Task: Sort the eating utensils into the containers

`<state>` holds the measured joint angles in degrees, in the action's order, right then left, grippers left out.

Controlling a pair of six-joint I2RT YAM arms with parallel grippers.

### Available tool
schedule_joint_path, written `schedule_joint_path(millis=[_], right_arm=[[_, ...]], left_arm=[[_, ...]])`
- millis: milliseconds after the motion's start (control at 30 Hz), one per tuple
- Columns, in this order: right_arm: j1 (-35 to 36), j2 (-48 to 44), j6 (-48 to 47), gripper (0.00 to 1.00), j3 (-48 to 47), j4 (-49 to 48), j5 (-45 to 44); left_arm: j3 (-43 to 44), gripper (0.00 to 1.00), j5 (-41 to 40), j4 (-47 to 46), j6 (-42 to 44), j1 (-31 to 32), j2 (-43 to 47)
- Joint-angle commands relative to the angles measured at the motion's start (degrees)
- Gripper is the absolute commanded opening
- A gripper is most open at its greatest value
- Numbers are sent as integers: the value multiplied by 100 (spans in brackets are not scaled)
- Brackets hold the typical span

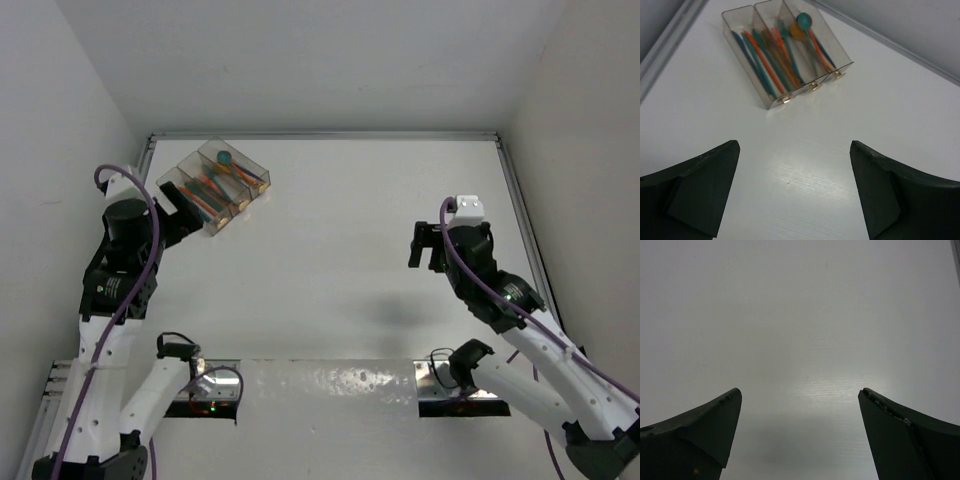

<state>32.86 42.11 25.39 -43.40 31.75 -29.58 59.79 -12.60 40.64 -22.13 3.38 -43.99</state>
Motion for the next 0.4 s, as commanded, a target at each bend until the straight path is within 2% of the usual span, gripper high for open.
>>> schedule_joint_path(millis=[0, 133, 367], right_arm=[[27, -281, 335, 99, 226, 95, -635], [27, -528, 274, 99, 341, 95, -768], [27, -607, 283, 99, 367, 42, -601]], left_arm=[[-301, 91, -489, 453, 113, -13, 100], [-608, 91, -445, 287, -72, -12, 163], [-600, 92, -489, 190, -19, -12, 66]])
